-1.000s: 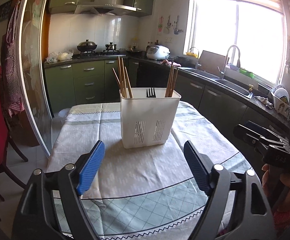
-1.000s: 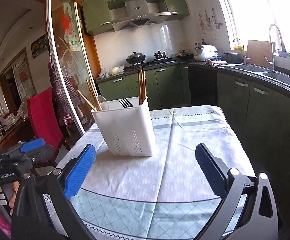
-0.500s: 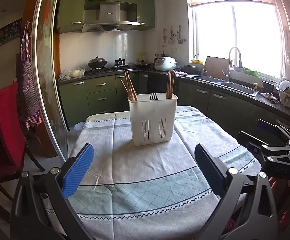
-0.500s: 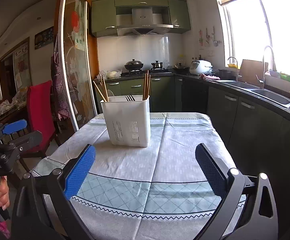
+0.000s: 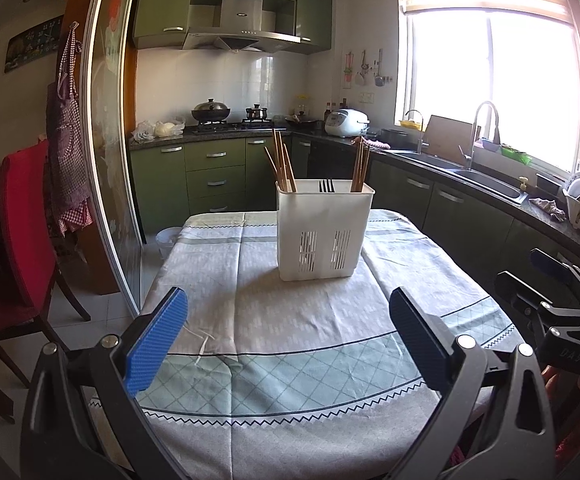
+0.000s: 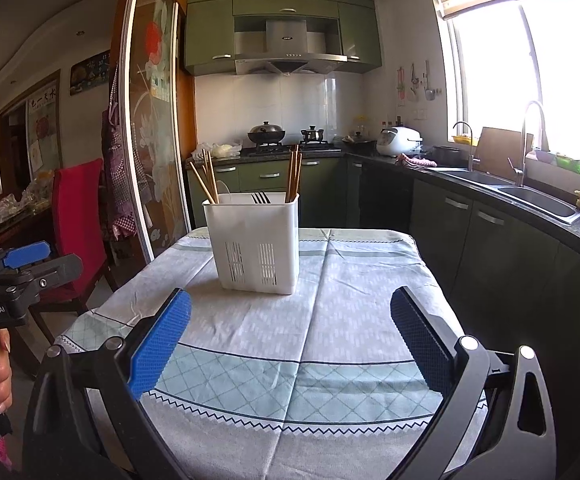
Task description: Organize utensils
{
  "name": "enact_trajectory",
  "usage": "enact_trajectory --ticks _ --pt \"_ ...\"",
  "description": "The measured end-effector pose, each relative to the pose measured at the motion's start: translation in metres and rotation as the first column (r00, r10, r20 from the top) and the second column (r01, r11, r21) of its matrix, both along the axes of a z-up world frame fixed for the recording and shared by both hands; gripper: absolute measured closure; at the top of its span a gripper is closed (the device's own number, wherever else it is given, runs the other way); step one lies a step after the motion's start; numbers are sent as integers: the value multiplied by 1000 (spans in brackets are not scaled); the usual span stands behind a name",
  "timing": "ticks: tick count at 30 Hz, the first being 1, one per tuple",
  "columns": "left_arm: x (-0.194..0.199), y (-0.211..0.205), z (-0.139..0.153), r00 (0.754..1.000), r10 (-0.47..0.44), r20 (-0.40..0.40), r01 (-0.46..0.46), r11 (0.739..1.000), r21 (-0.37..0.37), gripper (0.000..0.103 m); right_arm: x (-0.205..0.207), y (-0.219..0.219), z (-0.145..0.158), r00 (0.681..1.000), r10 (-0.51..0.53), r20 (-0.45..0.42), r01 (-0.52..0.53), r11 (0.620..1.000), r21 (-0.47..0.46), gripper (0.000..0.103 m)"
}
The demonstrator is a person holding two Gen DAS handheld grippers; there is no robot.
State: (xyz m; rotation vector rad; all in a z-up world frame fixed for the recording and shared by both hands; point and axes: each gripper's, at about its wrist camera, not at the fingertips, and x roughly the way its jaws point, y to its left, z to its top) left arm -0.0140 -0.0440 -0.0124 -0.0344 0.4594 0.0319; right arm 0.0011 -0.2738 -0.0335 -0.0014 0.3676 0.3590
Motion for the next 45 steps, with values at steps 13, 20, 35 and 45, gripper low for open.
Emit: enact_trajectory --ticks 13,20,35,45 --pt "-3 0 3 1000 -4 6 4 1000 -3 7 -1 0 2 1000 8 4 -8 1000 -4 5" --pt "-3 0 4 1000 -2 6 2 1000 -4 7 -2 1 2 1000 14 5 -14 1000 -2 5" --pt "-3 1 4 1000 -3 5 3 1000 -4 7 -1 2 1 1000 16 2 -16 1000 -4 5" --pt "-4 1 4 1000 -1 3 1 1000 -6 7 -1 3 0 1000 19 -1 -19 1000 -4 5"
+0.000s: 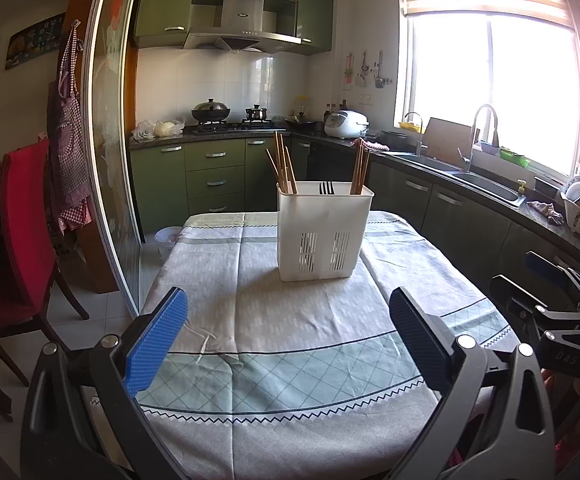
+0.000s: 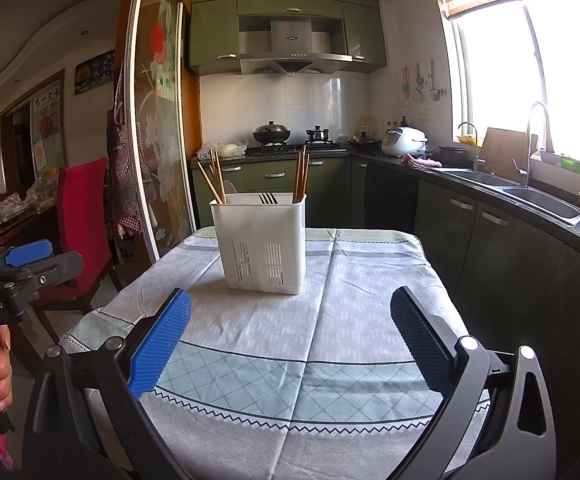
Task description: Organize utensils
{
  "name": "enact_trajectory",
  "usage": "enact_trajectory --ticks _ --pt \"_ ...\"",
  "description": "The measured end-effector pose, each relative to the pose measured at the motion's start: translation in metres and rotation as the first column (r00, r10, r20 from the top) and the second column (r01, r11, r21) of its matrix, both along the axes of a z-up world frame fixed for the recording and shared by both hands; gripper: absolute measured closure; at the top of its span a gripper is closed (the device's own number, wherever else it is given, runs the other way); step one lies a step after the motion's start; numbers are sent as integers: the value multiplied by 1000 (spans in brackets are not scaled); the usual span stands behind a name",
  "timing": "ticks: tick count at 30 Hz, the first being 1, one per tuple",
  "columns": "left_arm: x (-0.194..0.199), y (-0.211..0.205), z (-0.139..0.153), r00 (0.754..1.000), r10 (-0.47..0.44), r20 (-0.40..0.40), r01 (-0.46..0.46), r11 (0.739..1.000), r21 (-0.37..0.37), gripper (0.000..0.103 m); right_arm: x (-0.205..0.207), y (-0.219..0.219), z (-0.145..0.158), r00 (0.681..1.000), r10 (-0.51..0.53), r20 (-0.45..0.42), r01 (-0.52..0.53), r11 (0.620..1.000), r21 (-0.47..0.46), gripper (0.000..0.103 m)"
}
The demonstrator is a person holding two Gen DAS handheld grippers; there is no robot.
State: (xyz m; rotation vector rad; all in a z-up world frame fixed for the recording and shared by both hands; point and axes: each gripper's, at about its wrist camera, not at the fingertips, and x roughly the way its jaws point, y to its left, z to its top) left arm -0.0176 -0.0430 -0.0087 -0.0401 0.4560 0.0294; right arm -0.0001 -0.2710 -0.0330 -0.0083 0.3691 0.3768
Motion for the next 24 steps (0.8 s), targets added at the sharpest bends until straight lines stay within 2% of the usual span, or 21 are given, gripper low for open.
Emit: enact_trajectory --ticks 24 --pt "1 -2 -2 1000 11 -13 -12 1000 -15 7 1 2 -5 1000 14 -9 -14 1000 -2 5"
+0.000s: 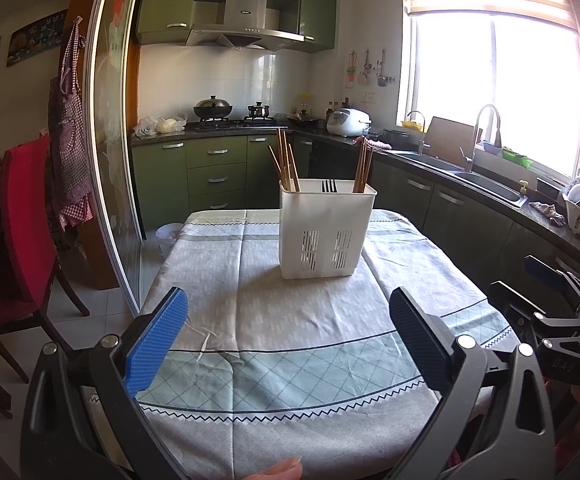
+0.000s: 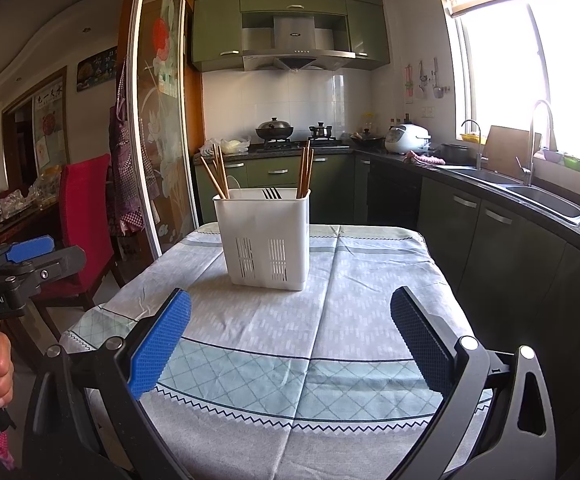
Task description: Organize utensils
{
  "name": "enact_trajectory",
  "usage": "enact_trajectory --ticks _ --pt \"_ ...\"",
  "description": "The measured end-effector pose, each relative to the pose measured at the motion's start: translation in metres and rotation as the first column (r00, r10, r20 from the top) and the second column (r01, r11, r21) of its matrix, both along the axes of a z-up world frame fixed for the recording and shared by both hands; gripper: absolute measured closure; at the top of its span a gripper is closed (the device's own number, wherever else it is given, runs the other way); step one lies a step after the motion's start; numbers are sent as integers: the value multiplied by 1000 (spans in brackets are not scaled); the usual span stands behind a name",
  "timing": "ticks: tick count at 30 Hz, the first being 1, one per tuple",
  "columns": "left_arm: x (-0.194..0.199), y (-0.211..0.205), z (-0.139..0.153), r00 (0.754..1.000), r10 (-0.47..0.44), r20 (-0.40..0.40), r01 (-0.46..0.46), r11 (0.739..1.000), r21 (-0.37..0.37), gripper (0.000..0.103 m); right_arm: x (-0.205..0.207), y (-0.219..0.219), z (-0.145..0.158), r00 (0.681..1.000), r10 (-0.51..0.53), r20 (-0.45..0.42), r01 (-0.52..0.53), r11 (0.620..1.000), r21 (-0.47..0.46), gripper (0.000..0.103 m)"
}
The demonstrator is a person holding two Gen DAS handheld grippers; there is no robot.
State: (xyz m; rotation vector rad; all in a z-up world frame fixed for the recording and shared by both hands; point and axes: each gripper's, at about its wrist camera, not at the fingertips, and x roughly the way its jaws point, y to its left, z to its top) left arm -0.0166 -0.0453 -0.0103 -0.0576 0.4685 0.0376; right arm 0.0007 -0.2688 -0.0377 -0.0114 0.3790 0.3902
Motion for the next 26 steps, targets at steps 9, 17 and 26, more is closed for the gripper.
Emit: enact_trajectory --ticks 9,17,26 --pt "2 1 0 1000 -4 -8 4 1000 -14 7 2 0 -2 1000 4 -4 -4 1000 -2 5" --pt "3 6 0 1000 23 -8 -23 1000 -8 7 2 0 -4 1000 4 -6 -4 1000 -4 5" --pt "12 14 -7 999 27 -42 -29 999 -39 7 9 0 -9 1000 5 -29 -5 1000 -7 5"
